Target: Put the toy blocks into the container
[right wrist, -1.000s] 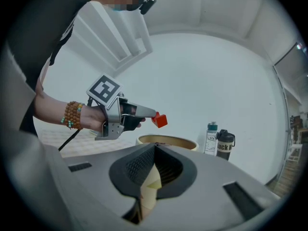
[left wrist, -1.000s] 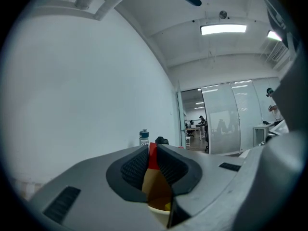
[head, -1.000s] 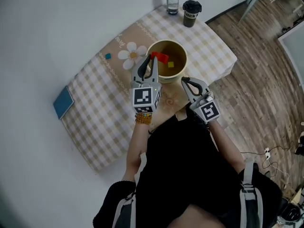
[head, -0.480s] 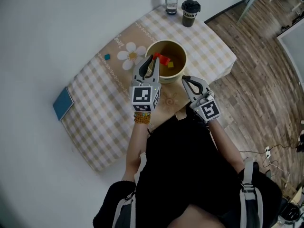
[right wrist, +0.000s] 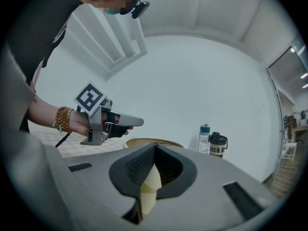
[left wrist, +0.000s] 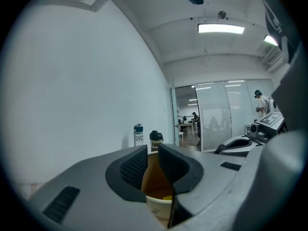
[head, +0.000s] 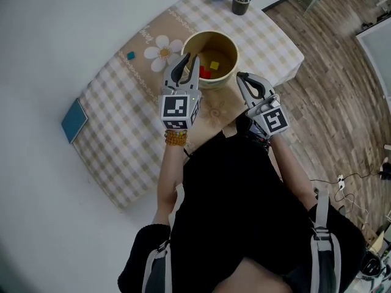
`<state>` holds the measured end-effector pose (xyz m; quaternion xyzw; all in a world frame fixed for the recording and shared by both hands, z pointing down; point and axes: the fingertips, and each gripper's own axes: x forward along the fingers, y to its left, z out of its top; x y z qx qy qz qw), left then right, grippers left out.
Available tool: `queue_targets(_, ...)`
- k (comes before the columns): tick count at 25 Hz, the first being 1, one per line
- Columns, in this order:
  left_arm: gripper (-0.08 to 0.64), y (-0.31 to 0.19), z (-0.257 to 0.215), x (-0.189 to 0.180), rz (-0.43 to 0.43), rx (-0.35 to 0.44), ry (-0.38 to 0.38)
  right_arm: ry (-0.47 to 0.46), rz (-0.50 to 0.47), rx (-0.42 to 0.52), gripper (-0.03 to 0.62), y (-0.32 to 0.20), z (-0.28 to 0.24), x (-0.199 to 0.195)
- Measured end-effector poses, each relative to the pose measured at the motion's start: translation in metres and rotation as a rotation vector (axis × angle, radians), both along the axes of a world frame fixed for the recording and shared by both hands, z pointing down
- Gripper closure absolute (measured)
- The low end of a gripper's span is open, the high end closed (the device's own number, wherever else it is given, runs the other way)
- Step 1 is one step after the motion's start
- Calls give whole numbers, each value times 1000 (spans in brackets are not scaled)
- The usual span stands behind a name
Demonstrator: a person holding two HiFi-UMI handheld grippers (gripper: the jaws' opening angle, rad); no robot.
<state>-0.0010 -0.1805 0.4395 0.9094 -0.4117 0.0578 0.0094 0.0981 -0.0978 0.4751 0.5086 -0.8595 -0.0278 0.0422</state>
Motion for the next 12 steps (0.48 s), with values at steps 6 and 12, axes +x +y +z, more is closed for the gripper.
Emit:
queue_targets(6, 486, -3, -8, -27, -58, 8, 0, -17, 5, 17, 594, -1, -18, 5)
queue_targets(12, 486, -15, 7, -63, -135, -10, 3, -25, -2, 33, 594, -5, -17, 6)
